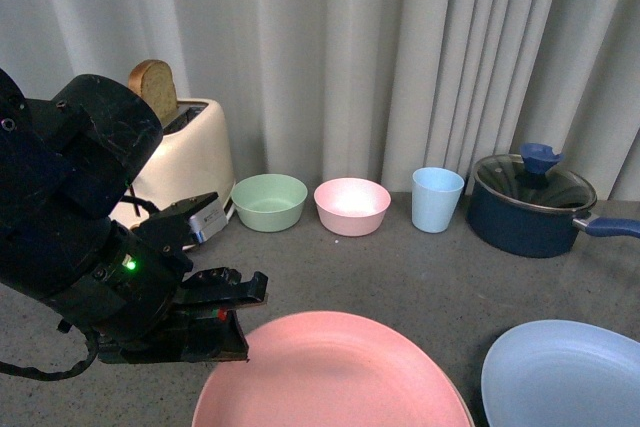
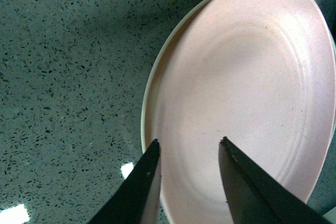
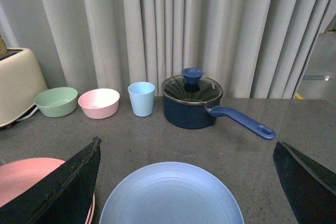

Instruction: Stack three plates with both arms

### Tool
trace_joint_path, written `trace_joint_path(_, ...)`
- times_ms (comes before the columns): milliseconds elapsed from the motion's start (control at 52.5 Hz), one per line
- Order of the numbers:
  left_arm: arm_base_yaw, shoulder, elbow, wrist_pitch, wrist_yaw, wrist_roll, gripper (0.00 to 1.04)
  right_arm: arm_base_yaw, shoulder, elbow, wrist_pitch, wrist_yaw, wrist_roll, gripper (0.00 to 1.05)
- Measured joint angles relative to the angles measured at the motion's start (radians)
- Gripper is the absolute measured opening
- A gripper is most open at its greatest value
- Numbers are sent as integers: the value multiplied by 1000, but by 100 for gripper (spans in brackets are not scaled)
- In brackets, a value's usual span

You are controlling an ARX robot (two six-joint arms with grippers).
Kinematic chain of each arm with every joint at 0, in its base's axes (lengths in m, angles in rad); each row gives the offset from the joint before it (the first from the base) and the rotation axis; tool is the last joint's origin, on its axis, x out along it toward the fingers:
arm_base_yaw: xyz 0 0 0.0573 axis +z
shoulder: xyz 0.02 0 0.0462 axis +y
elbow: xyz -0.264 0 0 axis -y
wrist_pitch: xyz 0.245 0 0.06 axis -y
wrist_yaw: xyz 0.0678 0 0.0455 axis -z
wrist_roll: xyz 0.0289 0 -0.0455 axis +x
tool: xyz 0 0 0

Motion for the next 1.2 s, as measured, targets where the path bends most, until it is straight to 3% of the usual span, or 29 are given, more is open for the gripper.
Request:
trace_joint_path(190, 58, -84, -36, 95, 36, -67, 71, 0, 0, 0, 0, 0, 0, 97)
trace_joint_path(324, 153, -282, -214, 360, -60, -94, 98, 0, 0, 0, 0, 0, 0, 97)
trace_joint_path(381, 173, -379, -303, 461, -123, -91, 98, 0, 0, 0, 0, 0, 0, 97)
trace_joint_path(514, 176, -439, -341, 503, -142, -81, 97, 0, 0, 0, 0, 0, 0, 97)
trace_joint_path(590, 154, -401, -484, 887, -348, 27, 82, 0, 0, 0, 0, 0, 0, 97)
trace_joint_path(705, 166, -464, -656, 1224, -405, 98, 59, 0, 0, 0, 0, 1, 0, 97)
trace_joint_path(781, 180, -557, -729, 1254, -401, 117, 39, 0, 0, 0, 0, 0, 0, 97)
trace_joint_path(990, 232, -686, -856, 1231, -338, 127, 3, 0, 0, 0, -1, 1, 0, 97)
trace_joint_path(1200, 238, -768, -962, 1249, -338, 134, 4, 0, 0, 0, -1, 0, 0, 97)
